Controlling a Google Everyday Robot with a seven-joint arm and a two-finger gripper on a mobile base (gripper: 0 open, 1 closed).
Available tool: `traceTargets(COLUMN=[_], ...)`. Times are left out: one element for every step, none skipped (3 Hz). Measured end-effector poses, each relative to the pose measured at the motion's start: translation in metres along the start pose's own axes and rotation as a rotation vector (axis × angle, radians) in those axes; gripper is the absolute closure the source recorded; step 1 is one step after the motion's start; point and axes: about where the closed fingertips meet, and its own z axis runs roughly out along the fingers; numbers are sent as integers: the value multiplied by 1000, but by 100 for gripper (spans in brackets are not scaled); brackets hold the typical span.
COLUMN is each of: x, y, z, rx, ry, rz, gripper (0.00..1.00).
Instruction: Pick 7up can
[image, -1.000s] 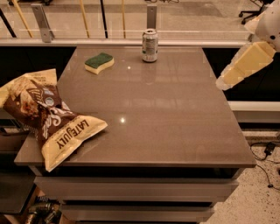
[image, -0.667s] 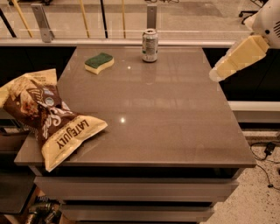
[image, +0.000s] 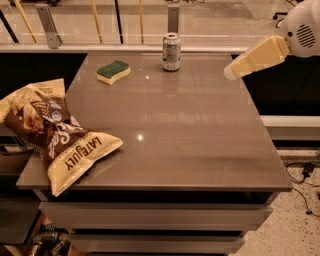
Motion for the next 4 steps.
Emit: traceTargets(x=[-6,-12,-21,-31], y=[-13,-23,-28,-32], z=[17,31,43,54], rx=[46,96,127,150], ry=[-19,-5,10,-1], rz=[79,135,153,163], gripper=[0,0,0,0])
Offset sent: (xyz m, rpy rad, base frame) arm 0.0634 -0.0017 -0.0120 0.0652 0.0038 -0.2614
